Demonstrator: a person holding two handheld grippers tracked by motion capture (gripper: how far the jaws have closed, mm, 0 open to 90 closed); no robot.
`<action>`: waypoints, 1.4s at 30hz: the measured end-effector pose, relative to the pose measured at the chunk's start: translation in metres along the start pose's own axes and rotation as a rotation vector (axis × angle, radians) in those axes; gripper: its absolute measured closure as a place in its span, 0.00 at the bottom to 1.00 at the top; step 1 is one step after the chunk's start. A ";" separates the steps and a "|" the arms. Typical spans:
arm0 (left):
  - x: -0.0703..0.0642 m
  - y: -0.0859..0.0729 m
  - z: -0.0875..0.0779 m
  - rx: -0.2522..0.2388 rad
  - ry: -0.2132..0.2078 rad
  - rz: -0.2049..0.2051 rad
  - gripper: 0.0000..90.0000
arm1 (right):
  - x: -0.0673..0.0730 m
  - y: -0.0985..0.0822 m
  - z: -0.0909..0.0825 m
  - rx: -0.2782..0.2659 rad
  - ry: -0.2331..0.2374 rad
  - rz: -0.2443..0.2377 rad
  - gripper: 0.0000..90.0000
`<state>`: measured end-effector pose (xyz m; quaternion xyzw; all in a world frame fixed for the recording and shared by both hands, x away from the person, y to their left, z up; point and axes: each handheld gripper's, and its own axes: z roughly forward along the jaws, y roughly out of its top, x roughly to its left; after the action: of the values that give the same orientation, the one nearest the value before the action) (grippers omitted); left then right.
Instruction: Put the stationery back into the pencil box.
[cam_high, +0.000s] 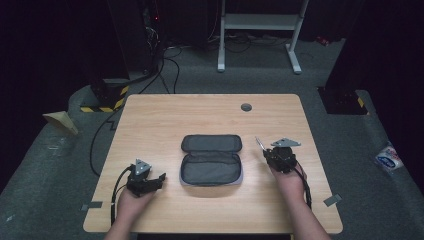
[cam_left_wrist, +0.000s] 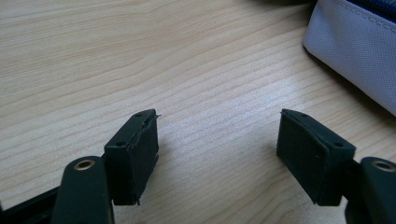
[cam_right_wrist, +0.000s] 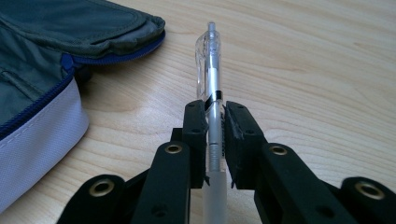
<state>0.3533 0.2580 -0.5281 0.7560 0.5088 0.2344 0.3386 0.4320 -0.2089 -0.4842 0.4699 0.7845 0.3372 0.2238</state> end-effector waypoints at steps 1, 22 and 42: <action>0.000 0.000 0.000 0.000 -0.001 -0.001 0.33 | 0.000 0.000 -0.002 -0.006 -0.002 -0.004 0.87; 0.000 0.001 0.001 0.000 -0.003 -0.001 0.33 | 0.009 0.014 -0.018 -0.059 0.010 -0.042 0.87; -0.001 0.001 0.001 0.000 -0.004 0.001 0.33 | 0.031 0.033 -0.019 -0.093 0.077 -0.098 0.87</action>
<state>0.3541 0.2572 -0.5282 0.7565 0.5078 0.2330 0.3398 0.4240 -0.1762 -0.4482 0.4066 0.7981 0.3796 0.2315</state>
